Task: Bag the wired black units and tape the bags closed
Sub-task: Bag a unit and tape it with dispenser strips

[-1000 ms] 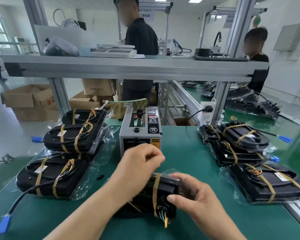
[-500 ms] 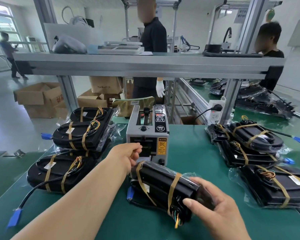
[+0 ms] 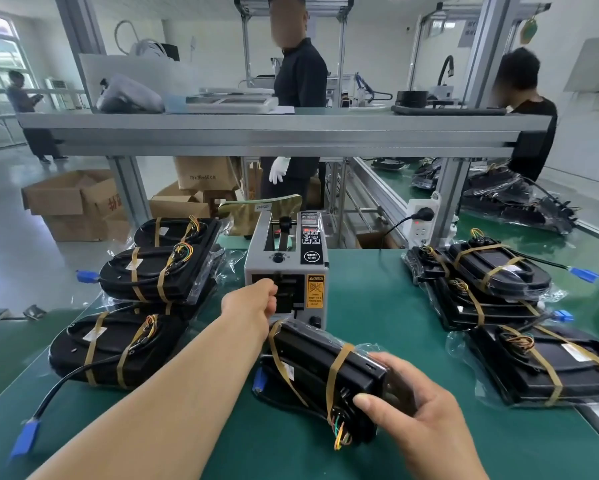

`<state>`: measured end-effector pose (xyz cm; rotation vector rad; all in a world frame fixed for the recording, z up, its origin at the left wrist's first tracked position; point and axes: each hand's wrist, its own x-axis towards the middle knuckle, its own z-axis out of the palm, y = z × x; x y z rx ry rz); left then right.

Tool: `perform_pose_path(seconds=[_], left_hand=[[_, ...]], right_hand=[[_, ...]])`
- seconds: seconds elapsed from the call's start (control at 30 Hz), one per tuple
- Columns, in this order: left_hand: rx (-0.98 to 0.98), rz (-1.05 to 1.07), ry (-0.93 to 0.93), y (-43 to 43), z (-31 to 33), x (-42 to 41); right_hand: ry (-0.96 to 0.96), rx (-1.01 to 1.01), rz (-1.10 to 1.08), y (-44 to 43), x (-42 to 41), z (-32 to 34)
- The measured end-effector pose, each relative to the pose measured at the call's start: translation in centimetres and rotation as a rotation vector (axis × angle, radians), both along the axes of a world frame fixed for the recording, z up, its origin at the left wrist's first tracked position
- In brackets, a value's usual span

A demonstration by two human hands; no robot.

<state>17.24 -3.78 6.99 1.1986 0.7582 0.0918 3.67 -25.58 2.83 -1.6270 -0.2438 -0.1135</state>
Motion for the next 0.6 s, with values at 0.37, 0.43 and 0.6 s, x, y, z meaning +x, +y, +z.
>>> perform_pose_path(seconds=[0.37, 0.43, 0.6], left_hand=[[0.375, -0.616, -0.369, -2.3, 3.9, -13.6], [0.445, -0.646, -0.339, -3.9, 3.5, -14.3], [0.458, -0.613, -0.323, -5.7, 3.3, -14.3]], right_hand=[[-0.007, -0.046, 0.0, 0.5, -1.0, 0.6], [-0.01, -0.029, 0.0, 0.6, -1.2, 0.7], [-0.011, 0.008, 0.019, 0.7, -1.5, 0.8]])
